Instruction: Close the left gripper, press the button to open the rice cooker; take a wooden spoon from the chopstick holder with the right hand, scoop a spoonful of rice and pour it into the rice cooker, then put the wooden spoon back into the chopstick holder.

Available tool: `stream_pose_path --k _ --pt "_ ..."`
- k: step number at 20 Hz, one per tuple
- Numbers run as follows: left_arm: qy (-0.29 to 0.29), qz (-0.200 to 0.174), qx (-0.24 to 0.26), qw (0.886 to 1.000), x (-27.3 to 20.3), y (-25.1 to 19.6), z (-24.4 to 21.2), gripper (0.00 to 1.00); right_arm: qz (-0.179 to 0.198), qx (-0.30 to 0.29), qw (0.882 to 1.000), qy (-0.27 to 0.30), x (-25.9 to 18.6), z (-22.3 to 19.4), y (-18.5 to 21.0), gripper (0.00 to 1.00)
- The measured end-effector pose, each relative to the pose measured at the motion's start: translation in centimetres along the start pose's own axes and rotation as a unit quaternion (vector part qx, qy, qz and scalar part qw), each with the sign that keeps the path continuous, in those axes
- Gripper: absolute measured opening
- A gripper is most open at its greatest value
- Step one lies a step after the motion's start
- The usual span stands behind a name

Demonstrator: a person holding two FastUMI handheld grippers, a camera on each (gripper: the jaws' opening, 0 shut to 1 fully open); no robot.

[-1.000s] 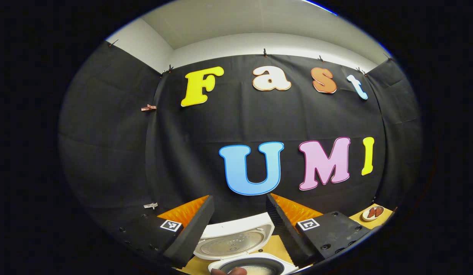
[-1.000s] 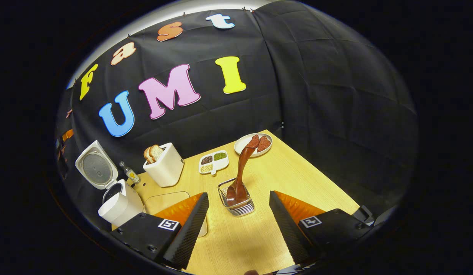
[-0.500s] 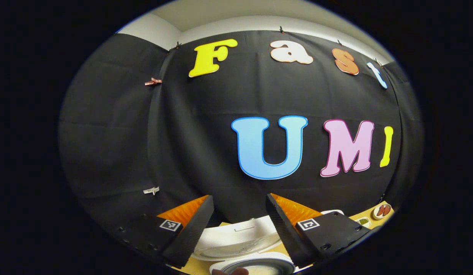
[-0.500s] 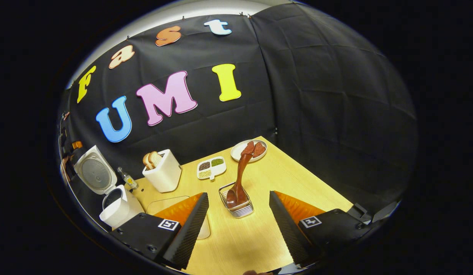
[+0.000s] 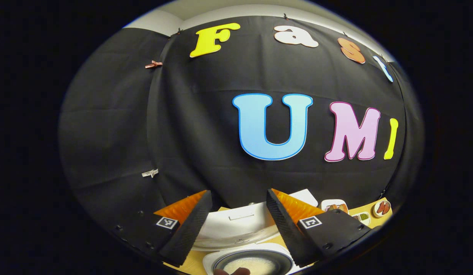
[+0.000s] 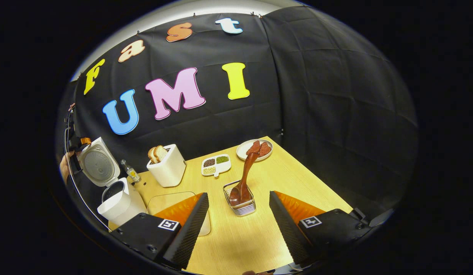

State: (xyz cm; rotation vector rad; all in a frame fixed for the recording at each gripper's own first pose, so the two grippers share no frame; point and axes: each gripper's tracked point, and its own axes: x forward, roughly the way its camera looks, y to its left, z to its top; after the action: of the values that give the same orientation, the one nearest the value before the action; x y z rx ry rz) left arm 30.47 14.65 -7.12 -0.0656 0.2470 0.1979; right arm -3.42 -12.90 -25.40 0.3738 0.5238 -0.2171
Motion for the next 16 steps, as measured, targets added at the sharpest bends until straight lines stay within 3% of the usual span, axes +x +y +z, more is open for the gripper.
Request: stream_pose_path --k 7,16 --pt "0.027 -0.003 0.009 1.0 -4.7 -2.2 -2.7 1.0 0.019 0.008 1.0 0.003 0.9 0.5 -1.0 0.99" --pt "0.101 -0.005 0.015 0.995 -10.2 -4.9 -9.0 1.0 0.047 0.01 0.999 0.019 2.3 -0.1 -1.2 0.99"
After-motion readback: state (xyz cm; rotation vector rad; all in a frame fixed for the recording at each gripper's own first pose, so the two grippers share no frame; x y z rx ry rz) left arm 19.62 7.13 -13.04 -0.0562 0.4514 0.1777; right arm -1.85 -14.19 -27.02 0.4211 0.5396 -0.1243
